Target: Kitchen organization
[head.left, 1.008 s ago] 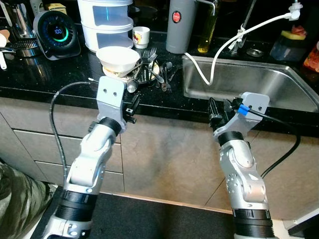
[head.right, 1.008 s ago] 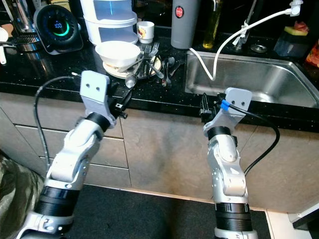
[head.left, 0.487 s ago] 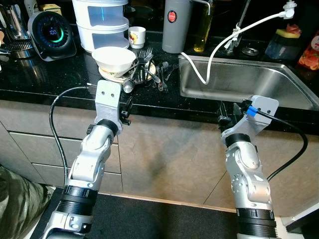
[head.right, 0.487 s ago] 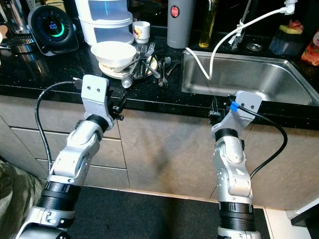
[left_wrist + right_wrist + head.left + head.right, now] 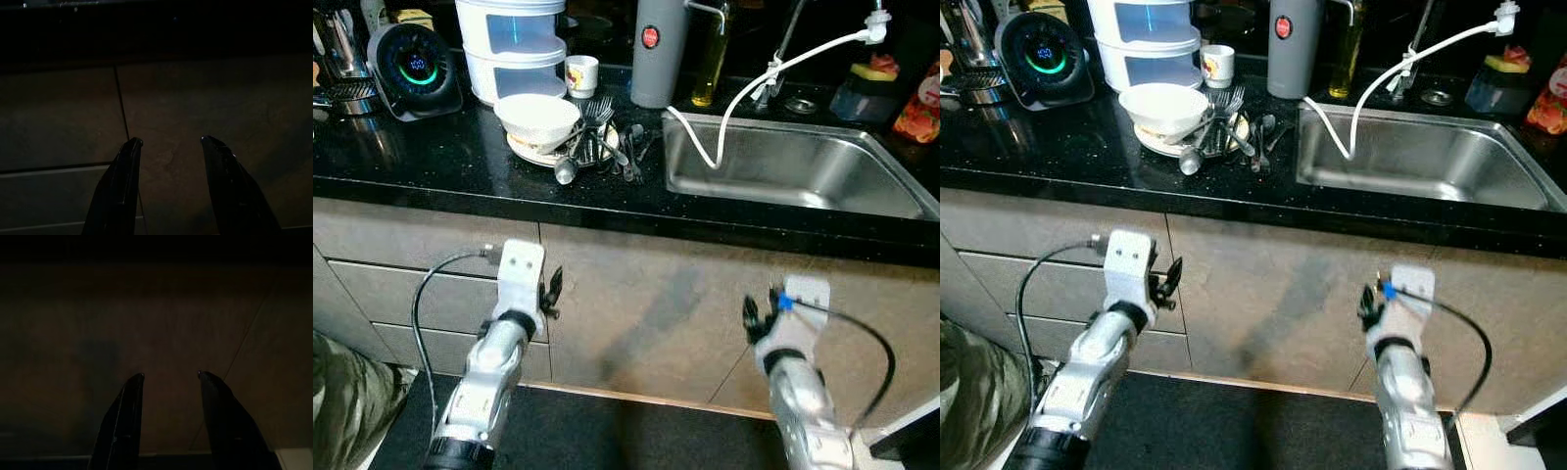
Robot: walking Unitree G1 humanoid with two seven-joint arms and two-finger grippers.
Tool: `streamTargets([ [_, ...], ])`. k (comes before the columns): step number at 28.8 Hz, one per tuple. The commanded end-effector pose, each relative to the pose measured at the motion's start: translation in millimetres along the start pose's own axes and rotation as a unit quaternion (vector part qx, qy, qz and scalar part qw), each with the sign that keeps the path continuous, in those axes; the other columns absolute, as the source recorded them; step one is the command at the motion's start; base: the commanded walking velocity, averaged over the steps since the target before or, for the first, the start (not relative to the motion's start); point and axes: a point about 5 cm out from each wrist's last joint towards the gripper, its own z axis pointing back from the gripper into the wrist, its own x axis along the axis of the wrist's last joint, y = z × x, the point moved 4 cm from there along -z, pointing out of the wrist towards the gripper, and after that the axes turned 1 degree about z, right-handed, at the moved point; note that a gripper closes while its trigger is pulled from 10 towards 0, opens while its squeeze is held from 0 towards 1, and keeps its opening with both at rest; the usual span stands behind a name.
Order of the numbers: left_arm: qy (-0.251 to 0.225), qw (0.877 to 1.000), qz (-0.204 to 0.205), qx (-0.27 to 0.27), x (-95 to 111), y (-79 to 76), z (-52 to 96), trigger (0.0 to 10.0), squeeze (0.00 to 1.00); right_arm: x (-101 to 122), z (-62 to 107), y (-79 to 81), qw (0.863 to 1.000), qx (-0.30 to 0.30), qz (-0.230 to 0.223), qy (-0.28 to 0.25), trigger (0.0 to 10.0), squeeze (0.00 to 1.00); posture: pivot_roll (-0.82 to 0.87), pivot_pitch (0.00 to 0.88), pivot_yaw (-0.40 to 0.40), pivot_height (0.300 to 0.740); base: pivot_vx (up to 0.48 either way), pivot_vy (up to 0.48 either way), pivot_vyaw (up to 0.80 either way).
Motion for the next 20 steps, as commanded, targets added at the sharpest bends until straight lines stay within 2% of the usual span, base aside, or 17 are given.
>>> streamTargets([
  [1, -0.007, 1.000, -0.023, -0.004, 3.0, 0.1, 0.7, 10.0, 0.00, 8.6, 0.2, 9.2, 1.000, 0.017, 0.001, -0.016, 10.0, 0.00, -0.01, 0.000, -0.030, 0.740, 0.000, 0.000, 0.00],
  [2, -0.017, 0.999, -0.032, -0.004, 8.7, 0.7, -0.2, 10.0, 0.00, 19.1, -0.6, 9.8, 0.999, 0.012, -0.002, -0.034, 10.0, 0.00, -0.02, 0.000, -0.028, 0.740, 0.000, 0.000, 0.00],
  [4, -0.024, 0.999, -0.036, -0.003, 12.7, 1.0, -0.9, 10.0, 0.00, 26.5, -1.1, 9.6, 0.999, 0.007, -0.005, -0.047, 10.0, 0.00, -0.02, 0.000, -0.028, 0.740, 0.000, 0.000, 0.00],
  [5, -0.039, 0.998, -0.039, 0.001, 21.0, 2.2, -2.8, 10.0, 0.00, 39.5, -2.9, 7.4, 0.998, -0.003, -0.012, -0.069, 10.0, 0.00, -0.01, 0.000, -0.025, 0.740, 0.000, 0.000, 0.00],
  [6, -0.039, 0.998, -0.039, 0.001, 21.0, 2.2, -2.8, 10.0, 0.00, 39.5, -2.9, 7.4, 0.998, -0.003, -0.012, -0.069, 10.0, 0.00, -0.01, 0.000, -0.025, 0.740, 0.000, 0.000, 0.00],
  [9, -0.107, 0.994, -0.022, 0.002, 70.2, 0.1, -11.7, 10.0, 0.00, 103.1, -7.4, 2.6, 0.986, -0.024, -0.019, -0.166, 10.0, 0.00, -0.01, 0.000, -0.022, 0.740, 0.000, 0.000, 0.00],
  [10, -0.107, 0.994, -0.022, 0.002, 70.2, 0.1, -11.7, 10.0, 0.00, 103.1, -7.4, 2.6, 0.986, -0.024, -0.019, -0.166, 10.0, 0.00, -0.01, 0.000, -0.022, 0.740, 0.000, 0.000, 0.00],
  [11, -0.136, 0.991, 0.010, -0.004, 92.4, -1.2, -13.8, 10.0, 0.00, 124.9, -6.7, 2.3, 0.979, -0.028, -0.021, -0.199, 10.0, 0.00, -0.02, 0.000, -0.020, 0.740, 0.000, 0.000, 0.00],
  [12, -0.166, 0.986, 0.025, -0.008, 114.0, -0.7, -14.9, 10.0, 0.00, 144.6, -4.8, 2.3, 0.973, -0.028, -0.027, -0.228, 10.0, 0.00, -0.02, 0.000, -0.020, 0.740, 0.000, 0.000, 0.00],
  [13, -0.166, 0.986, 0.025, -0.008, 114.0, -0.7, -14.9, 10.0, 0.00, 144.6, -4.8, 2.3, 0.973, -0.028, -0.027, -0.228, 10.0, 0.00, -0.02, 0.000, -0.020, 0.740, 0.000, 0.000, 0.00],
  [15, -0.214, 0.976, 0.018, -0.016, 146.8, -0.9, -13.8, 10.0, 0.00, 176.0, 1.8, 4.1, 0.960, -0.023, -0.040, -0.278, 10.0, 0.00, -0.02, 0.000, -0.020, 0.740, 0.000, 0.000, 0.00],
  [19, -0.235, 0.972, 0.002, -0.014, 162.5, -0.8, -12.3, 10.0, 0.00, 191.8, 9.0, 7.8, 0.951, -0.016, -0.043, -0.305, 10.0, 0.00, -0.03, 0.000, -0.021, 0.740, 0.000, 0.000, 0.00],
  [20, -0.244, 0.970, -0.013, -0.015, 167.0, -2.9, -10.6, 10.0, 0.00, 194.0, 10.9, 8.9, 0.949, -0.015, -0.040, -0.311, 10.0, 0.00, -0.03, 0.000, -0.022, 0.740, 0.000, 0.000, 0.00],
])
